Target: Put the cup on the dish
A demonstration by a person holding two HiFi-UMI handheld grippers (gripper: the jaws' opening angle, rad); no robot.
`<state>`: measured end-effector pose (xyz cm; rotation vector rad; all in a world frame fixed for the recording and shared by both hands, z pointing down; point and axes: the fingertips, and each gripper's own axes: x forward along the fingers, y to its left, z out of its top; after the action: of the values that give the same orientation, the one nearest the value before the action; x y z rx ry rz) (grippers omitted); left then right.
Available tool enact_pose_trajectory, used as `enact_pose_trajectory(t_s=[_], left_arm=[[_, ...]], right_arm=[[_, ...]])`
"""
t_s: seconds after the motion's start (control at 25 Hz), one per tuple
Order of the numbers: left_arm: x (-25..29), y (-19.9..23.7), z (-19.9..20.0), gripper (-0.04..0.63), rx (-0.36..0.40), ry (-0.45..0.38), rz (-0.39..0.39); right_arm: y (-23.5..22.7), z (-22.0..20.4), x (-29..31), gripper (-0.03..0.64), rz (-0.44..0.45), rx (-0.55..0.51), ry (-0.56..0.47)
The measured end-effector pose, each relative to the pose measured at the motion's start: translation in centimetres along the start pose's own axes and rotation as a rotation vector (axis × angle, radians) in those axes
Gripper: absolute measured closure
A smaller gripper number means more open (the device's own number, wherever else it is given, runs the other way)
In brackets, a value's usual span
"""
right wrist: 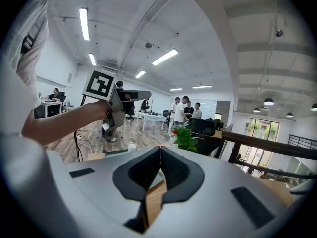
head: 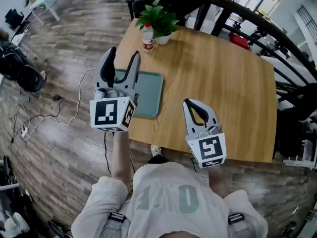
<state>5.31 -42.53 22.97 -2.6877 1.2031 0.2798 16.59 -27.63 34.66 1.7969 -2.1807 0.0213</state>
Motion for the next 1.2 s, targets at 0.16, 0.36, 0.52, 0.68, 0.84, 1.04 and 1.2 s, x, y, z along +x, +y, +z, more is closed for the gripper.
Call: enact_pose_trajectory(t_s=[0.16, 0.36, 0.52, 0.68, 0.84, 1.04, 1.2], left_arm=[[-0.2, -7.6, 5.7, 0.364, 0.012, -0.107, -0.102], [-2.4, -16.3, 9.7, 0.442, -0.008, -0.160, -0.192], [-4.1, -22.3, 10.2, 0.494, -0.097, -0.183, -0.279], [-5.9, -27.3, 8.2, 0.538, -0.136, -0.124, -0.367], [-7.3, -31.2, 6.8, 0.584, -0.115, -0.065, -0.435], [-8.1, -34.3, 6.0, 0.586, -0.044, -0.038, -0.484], [-8.2, -34.8, 5.8, 0.586, -0.022, -0.029, -0.479]], right_arm=[[-3.1, 1.8, -5.8, 0.597, -0.128, 0.011, -0.071], [-6.2, 3.3, -13.8, 0.597, -0.266, 0.027, -0.144], [-8.6, 3.1, -18.5, 0.597, -0.368, 0.037, -0.181], [-10.7, 2.0, -22.4, 0.597, -0.450, 0.050, -0.173], [-12.4, 1.1, -25.6, 0.597, -0.537, 0.079, -0.182], [-13.2, -0.2, -27.8, 0.597, -0.591, 0.116, -0.199], [-13.4, -1.1, -28.3, 0.598, -0.619, 0.122, -0.176]])
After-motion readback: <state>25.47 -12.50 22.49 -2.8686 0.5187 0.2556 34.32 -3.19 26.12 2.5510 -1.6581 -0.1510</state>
